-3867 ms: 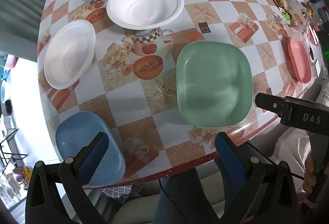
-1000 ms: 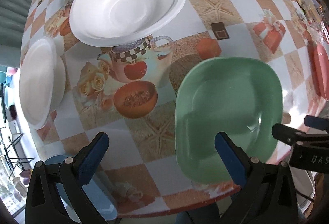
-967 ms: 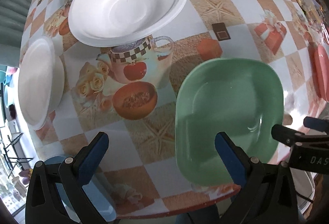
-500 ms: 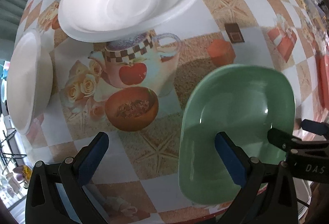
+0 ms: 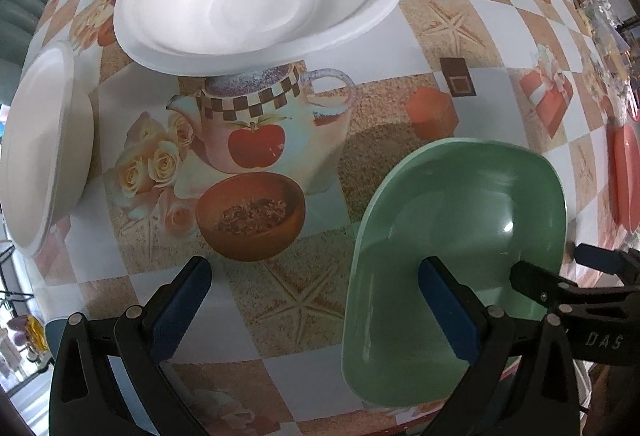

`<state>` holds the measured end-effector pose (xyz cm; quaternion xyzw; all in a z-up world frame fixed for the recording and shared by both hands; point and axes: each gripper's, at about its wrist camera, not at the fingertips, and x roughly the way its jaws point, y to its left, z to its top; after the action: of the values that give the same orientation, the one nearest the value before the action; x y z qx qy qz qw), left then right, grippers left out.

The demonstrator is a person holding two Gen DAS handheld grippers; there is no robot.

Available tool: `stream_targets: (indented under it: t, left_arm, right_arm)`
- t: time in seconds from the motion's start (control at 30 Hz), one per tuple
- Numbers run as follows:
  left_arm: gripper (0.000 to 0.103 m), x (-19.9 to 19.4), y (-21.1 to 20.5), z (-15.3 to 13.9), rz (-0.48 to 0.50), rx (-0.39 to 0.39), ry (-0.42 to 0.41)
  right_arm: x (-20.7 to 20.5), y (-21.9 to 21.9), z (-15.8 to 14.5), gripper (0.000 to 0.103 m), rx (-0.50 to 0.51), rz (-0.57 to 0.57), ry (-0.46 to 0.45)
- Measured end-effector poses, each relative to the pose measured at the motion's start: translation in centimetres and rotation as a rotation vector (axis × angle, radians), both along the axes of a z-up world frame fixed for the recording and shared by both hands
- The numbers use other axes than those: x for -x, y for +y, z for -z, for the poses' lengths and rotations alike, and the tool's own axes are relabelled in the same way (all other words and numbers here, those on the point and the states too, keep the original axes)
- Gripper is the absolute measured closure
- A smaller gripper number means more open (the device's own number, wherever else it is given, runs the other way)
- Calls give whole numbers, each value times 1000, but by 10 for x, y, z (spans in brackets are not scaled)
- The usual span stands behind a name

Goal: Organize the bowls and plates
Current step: 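Close both grippers on the green square plate's rim, then lift the green plate with both grippers and lower it onto the blue plate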

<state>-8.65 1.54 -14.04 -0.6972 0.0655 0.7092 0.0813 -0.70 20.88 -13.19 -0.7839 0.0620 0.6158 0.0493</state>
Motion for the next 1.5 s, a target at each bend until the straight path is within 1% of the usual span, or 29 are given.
stream_targets:
  t: [0.07,0.13,0.2,0.23,0.27,0.3,0.33,0.4,0.43,0.47,0.5,0.53,0.57,0.6,0.63,0.67,0.77,0.87,0.97,1.13,1.27,1.37,1.43,1.47,1.5]
  left_arm:
    - [0,2,1,0,-5,4,-26]
    - [0,4,-1,3,-6,12,-37]
    - [5,4,0,2,6,14,-30]
    - [9,4,2,1,10,8,-33]
    - [14,8,4,8,11,-2,-39]
    - [16,8,4,8,14,-8,-39]
    - [20,8,5,7,14,-13,-41]
    - [24,8,3,7,9,-16,-42]
    - [29,6,4,3,5,-17,-42]
    - [35,5,4,0,5,-19,-38]
    - [38,4,4,0,10,-22,-31]
    - [44,1,6,-4,15,-22,-27]
    - [51,-2,8,-6,23,-26,-22]
    - [54,-4,9,-7,35,-29,-19]
    - [63,-7,11,-8,44,-37,-21]
    - [67,-8,11,-8,53,-38,-23]
    - [67,-17,12,-12,49,-29,-27]
    - [67,-26,0,-10,26,-22,-40]
    - [67,-41,-21,-8,3,-10,-46]
    - [67,-59,-63,-3,-79,9,-68]
    - [67,-69,-90,0,-123,20,-70]
    - [67,-72,-100,4,-129,18,-60]
    - [67,-73,-107,9,-124,27,-51]
    - [67,-71,-108,9,-118,32,-34]
    - [67,-71,-117,13,-117,32,-30]
  right_arm:
    - [3,-1,1,0,-3,-6,-4]
    - [2,-5,-3,5,-5,-18,8]
    - [1,-9,-6,17,0,-51,25]
    - [0,-13,-7,21,2,-69,31]
    - [-1,-16,-9,27,4,-87,38]
    - [-2,-20,-11,33,7,-104,46]
    - [-2,-22,-13,36,10,-116,52]
    - [-2,-25,-15,47,23,-120,59]
    - [-3,-26,-17,51,31,-120,64]
    - [-2,-29,-18,62,51,-120,71]
    - [-2,-32,-20,69,72,-121,73]
    - [-1,-35,-20,82,93,-124,72]
    - [-1,-39,-20,88,100,-130,68]
    - [-1,-41,-21,88,90,-140,70]
    - [-2,-44,-20,88,89,-147,70]
    - [-2,-47,-20,88,84,-154,70]
    - [-3,-60,-20,88,73,-186,60]
    - [-7,-78,-18,88,78,-221,43]
    - [-11,-102,-17,88,83,-284,32]
    - [-19,-151,-17,88,99,-397,18]
    - [-23,-177,-17,87,103,-463,14]
    - [-23,-182,-16,87,108,-451,4]
    - [-21,-181,-13,87,130,-418,-11]
    - [-19,-172,-13,87,137,-407,-17]
    - [-17,-173,-12,87,138,-401,-23]
